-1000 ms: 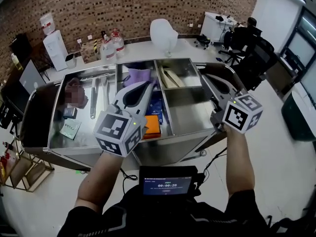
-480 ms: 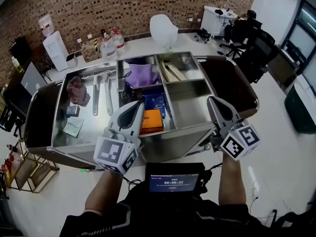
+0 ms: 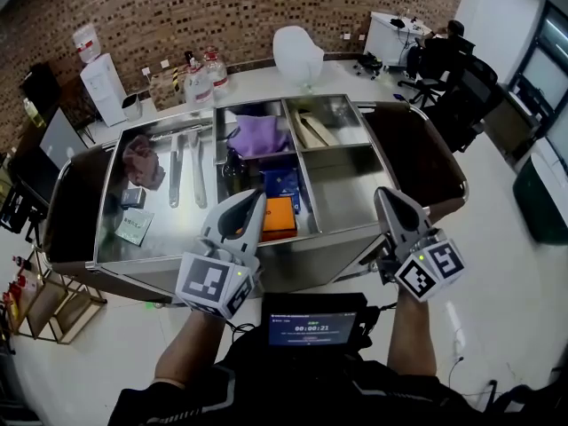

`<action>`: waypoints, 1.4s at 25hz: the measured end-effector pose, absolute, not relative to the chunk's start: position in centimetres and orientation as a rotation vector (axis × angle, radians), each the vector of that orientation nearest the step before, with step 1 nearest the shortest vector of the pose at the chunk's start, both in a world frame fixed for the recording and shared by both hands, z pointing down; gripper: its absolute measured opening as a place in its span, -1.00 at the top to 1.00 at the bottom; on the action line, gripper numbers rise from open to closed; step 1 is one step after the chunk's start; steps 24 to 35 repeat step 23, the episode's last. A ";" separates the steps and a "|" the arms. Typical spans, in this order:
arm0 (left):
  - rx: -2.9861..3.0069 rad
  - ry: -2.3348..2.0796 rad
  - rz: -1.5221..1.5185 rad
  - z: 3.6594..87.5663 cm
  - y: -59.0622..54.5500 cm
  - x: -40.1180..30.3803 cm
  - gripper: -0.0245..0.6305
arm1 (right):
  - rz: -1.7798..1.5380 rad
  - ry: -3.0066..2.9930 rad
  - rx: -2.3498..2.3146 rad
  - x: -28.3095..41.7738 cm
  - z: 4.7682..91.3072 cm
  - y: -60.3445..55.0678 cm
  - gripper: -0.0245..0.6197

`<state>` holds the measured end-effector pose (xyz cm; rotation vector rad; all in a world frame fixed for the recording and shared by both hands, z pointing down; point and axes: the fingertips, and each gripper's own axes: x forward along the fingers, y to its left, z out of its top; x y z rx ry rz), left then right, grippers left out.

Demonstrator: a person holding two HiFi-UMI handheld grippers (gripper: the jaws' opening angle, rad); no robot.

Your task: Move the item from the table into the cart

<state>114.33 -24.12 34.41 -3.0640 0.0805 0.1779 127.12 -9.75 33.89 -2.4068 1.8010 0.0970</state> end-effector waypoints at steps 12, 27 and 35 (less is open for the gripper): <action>-3.060 0.083 0.168 34.9 -24.7 114.3 0.91 | 0.106 1.824 -2.395 126.6 34.4 -10.7 0.90; -3.043 0.086 0.158 35.0 -25.0 115.2 0.91 | 0.116 1.822 -2.397 127.7 34.3 -11.1 0.90; -3.043 0.086 0.158 35.0 -25.0 115.2 0.91 | 0.116 1.822 -2.397 127.7 34.3 -11.1 0.90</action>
